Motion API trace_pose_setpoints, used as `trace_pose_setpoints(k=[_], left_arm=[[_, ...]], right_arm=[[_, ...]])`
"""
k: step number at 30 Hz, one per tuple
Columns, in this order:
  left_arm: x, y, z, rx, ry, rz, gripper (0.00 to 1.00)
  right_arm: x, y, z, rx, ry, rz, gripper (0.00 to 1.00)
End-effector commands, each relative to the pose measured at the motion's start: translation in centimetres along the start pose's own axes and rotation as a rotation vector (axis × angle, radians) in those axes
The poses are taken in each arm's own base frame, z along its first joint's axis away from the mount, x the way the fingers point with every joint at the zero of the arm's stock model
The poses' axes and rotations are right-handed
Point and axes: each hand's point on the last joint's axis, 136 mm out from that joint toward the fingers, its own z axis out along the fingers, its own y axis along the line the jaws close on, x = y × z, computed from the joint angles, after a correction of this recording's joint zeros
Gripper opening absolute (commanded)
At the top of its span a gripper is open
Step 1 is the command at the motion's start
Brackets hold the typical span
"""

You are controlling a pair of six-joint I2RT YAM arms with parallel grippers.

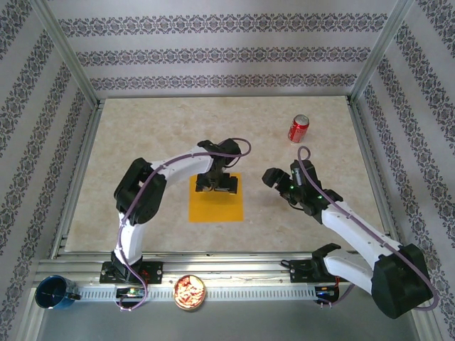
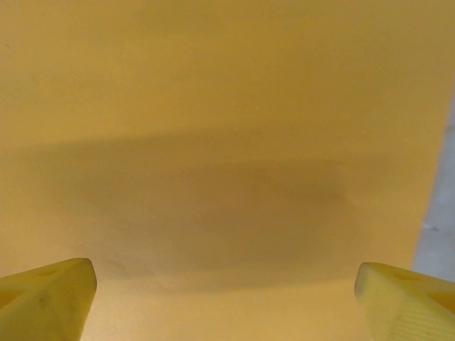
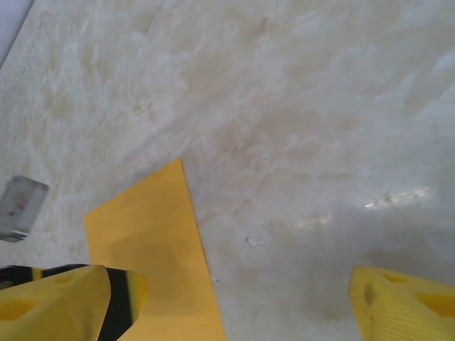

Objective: Fold a paper plane with a square sheet of paper (pick it up from the middle)
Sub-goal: First fold the square sheet of paper in half at the center of the table.

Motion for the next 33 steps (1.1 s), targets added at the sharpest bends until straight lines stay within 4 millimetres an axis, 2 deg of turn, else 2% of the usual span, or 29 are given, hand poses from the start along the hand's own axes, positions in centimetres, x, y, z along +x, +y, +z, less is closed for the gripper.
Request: trace_pose_setpoints(k=[1, 4, 13, 19, 24, 33], left_arm=[[1.1, 1.5, -0.1, -0.084, 0.044, -0.086, 0.93], [1.1, 2.2, 0.2, -0.113, 0.035, -0.133, 0.93], [1.7, 2.4, 0.4, -0.132, 0.042, -0.170, 0.94], [1.9, 1.6, 1.0, -0.079, 0.049, -0.155, 0.94], [1.6, 1.1, 1.1, -0.065, 0.047, -0.138, 0.93], [0.9, 0.4, 1.0, -0.056, 0.038, -0.086, 0.93]], right_arm=[[1.1, 0.4, -0.1, -0.060, 0.062, -0.072, 0.87], [1.3, 0.6, 0.0, -0.067, 0.087, -0.089, 0.87], [1.4, 0.8, 0.7, -0.078, 0.115, -0.083, 0.87], [2.7, 3.4, 0.8, -0.195, 0.221, -0.153, 0.87], [2.9, 4.0, 0.9, -0.206, 0.239, -0.179, 0.94], [3.0, 4.2, 0.9, -0.207, 0.232, -0.194, 0.98]])
